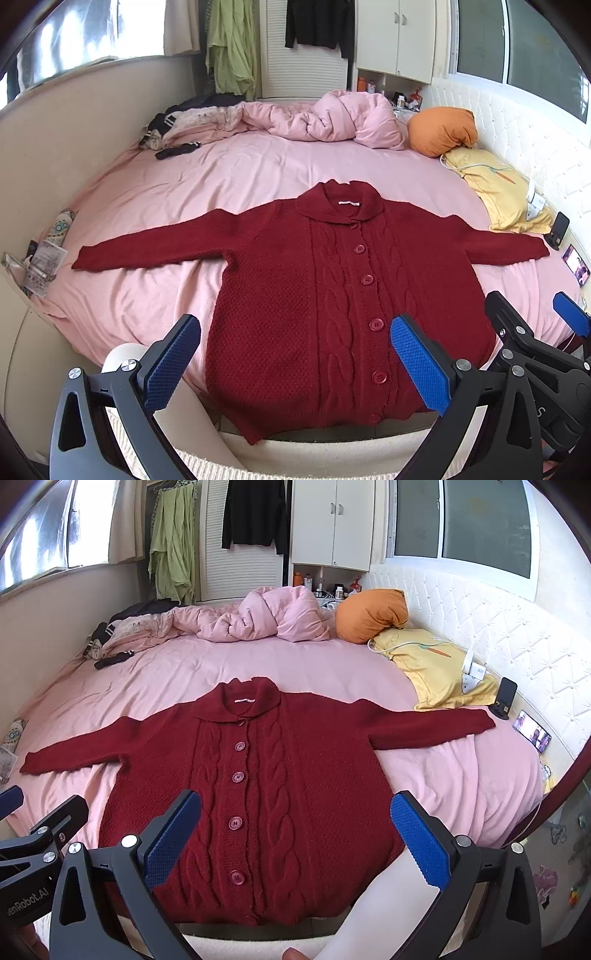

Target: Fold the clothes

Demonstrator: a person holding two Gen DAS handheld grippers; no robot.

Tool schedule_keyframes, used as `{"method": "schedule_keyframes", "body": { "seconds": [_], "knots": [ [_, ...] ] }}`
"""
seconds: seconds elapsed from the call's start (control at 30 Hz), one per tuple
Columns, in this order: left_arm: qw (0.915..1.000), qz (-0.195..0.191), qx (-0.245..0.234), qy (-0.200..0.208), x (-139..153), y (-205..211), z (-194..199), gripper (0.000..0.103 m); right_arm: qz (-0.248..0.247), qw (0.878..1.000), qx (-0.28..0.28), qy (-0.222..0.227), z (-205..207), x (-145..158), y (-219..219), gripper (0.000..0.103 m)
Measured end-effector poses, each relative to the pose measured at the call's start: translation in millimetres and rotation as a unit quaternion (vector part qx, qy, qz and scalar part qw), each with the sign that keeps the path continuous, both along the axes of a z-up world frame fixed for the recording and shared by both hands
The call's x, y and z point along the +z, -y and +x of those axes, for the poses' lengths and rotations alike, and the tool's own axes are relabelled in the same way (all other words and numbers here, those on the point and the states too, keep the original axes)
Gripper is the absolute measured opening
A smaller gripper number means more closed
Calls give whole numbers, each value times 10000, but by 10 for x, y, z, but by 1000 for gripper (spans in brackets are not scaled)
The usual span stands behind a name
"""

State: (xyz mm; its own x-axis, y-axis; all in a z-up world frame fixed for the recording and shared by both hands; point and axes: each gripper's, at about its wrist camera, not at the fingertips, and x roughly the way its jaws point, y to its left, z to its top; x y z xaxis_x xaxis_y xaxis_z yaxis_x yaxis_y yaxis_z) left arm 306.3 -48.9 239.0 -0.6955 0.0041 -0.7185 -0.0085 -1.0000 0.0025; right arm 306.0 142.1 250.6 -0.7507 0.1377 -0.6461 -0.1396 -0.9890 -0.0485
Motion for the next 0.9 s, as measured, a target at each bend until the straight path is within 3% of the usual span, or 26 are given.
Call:
{"method": "schedule_keyframes", "body": {
  "seconds": [0.9],
  "knots": [
    [9992,-101,313,211,-213,136,-196,103,-36,9994,67,336,-161,-254,53,103]
  ]
}}
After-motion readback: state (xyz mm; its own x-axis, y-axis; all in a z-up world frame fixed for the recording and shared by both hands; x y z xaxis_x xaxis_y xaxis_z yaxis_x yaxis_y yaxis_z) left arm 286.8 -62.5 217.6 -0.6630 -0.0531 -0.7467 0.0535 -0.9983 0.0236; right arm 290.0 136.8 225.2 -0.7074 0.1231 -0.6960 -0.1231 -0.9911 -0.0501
